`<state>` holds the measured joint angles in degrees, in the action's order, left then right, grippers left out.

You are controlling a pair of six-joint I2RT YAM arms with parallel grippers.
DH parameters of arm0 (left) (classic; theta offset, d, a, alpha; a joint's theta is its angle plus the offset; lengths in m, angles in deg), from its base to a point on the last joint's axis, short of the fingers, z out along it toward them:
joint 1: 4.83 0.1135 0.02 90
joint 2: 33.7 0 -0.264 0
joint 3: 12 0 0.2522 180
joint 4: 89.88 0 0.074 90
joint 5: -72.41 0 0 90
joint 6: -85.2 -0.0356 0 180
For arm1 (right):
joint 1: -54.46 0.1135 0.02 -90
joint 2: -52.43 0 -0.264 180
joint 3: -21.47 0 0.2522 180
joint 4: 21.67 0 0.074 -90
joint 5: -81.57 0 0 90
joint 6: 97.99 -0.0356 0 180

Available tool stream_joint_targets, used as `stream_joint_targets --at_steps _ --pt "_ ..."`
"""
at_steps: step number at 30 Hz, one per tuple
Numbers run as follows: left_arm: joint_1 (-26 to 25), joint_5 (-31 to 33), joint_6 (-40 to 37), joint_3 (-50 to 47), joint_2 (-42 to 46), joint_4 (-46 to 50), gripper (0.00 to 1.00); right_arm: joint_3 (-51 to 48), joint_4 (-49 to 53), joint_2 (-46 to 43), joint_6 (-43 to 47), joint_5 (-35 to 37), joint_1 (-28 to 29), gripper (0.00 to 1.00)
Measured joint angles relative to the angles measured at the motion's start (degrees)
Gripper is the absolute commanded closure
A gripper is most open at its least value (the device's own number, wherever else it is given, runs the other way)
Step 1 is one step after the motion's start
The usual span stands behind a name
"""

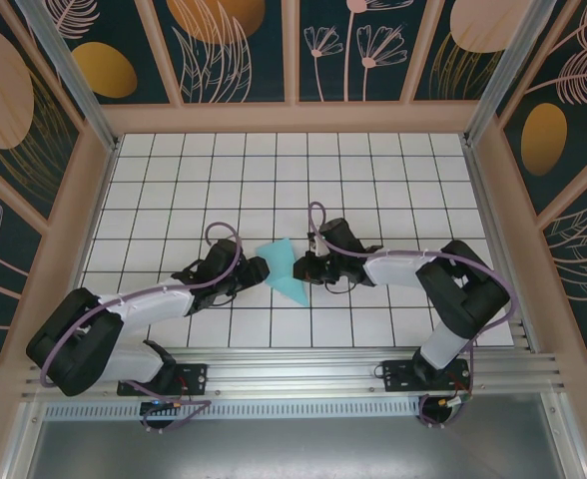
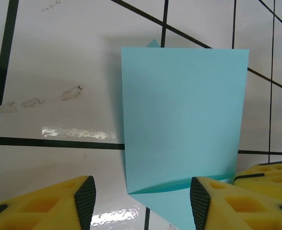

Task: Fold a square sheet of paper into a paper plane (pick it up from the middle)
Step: Perform the fifth fold on the wing at the bottom-center of the table.

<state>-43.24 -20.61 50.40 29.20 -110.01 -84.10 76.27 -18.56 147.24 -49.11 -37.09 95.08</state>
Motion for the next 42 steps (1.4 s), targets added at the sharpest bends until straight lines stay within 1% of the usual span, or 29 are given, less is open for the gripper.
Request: stream_joint_targets --at_steps 11,20,27,33,36,39,42 --pt "0.00 -2.05 0.00 0.44 -0.37 -0.92 0.37 -7.34 -8.20 1.38 -3.48 -2.34 -2.14 0.86" --pt "0.00 -5.07 1.29 0.55 -2.38 -2.97 0.38 -10.93 -16.55 1.90 -7.61 -4.02 -3.15 0.85" --pt "0.00 -8.83 4.37 0.55 -5.11 -7.58 0.43 -11.98 -18.95 1.92 -9.03 -3.93 -3.19 0.85" --pt "0.00 -11.32 6.56 0.55 -6.69 -11.74 0.44 -12.35 -19.87 2.01 -9.44 -3.91 -3.19 0.85" --pt "0.00 -11.58 7.17 0.55 -7.34 -12.44 0.41 -12.50 -20.13 2.01 -9.46 -3.85 -3.19 0.85" --pt "0.00 -11.43 7.93 0.50 -7.32 -12.41 0.40 -12.55 -20.26 2.01 -9.86 -3.78 -3.19 0.85" --pt "0.00 -10.47 8.26 0.24 -6.71 -12.31 0.38 -12.59 -20.48 2.12 -10.12 -3.76 -3.19 0.85"
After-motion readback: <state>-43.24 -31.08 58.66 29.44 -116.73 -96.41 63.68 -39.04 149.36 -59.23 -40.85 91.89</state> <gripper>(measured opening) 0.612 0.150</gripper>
